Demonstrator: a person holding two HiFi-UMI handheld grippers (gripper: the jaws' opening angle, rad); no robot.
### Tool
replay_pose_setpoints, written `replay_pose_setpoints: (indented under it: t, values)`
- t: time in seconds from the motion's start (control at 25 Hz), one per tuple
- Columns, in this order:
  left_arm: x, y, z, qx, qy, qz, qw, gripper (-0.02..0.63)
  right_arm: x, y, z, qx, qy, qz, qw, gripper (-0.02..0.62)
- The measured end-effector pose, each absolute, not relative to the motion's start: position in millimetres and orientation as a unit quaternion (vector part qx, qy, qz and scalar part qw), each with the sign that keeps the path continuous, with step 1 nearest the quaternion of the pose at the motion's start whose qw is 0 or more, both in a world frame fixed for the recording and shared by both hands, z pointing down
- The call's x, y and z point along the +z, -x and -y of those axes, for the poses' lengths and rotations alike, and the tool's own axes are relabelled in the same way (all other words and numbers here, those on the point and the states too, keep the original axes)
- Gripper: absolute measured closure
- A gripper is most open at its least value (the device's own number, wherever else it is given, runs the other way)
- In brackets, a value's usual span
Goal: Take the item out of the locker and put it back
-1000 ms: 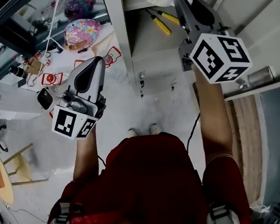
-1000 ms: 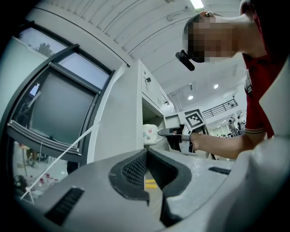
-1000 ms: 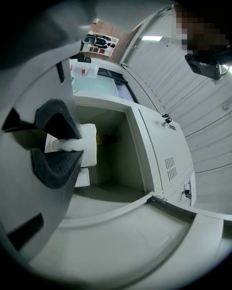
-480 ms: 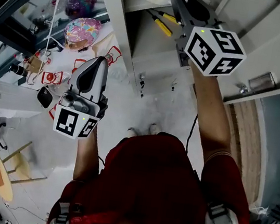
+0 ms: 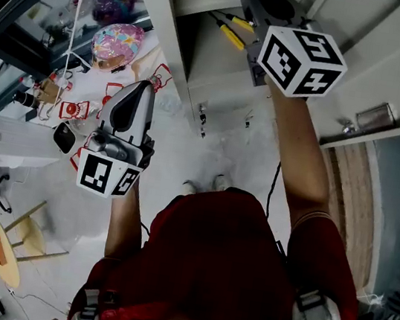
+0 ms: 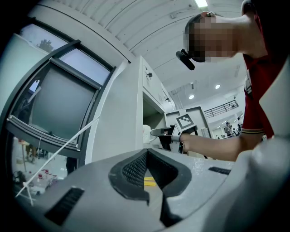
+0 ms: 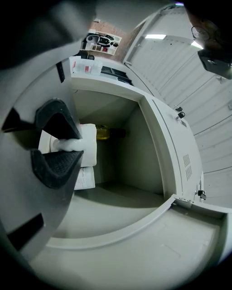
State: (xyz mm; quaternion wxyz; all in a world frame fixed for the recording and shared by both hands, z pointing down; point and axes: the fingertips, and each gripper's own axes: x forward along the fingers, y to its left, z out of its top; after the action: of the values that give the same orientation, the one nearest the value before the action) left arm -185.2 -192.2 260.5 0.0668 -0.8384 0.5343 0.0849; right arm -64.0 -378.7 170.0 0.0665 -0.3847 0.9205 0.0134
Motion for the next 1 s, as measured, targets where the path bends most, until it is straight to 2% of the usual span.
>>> replay_pose_setpoints:
  t: [0.72, 1.0]
  values:
    - [262.5, 175.8, 199.2, 0.085, 0.846, -0.522, 0.062, 0.598, 171.7, 70.2, 393.0, 0.024, 0.391, -0.919, 0.044, 0.548]
    - [258.3, 170.3, 201.0, 0.088, 0.85, -0.516, 0.064, 0.598, 167.3, 67.3, 388.0, 0.046, 0.397, -0.916, 0.037, 0.503]
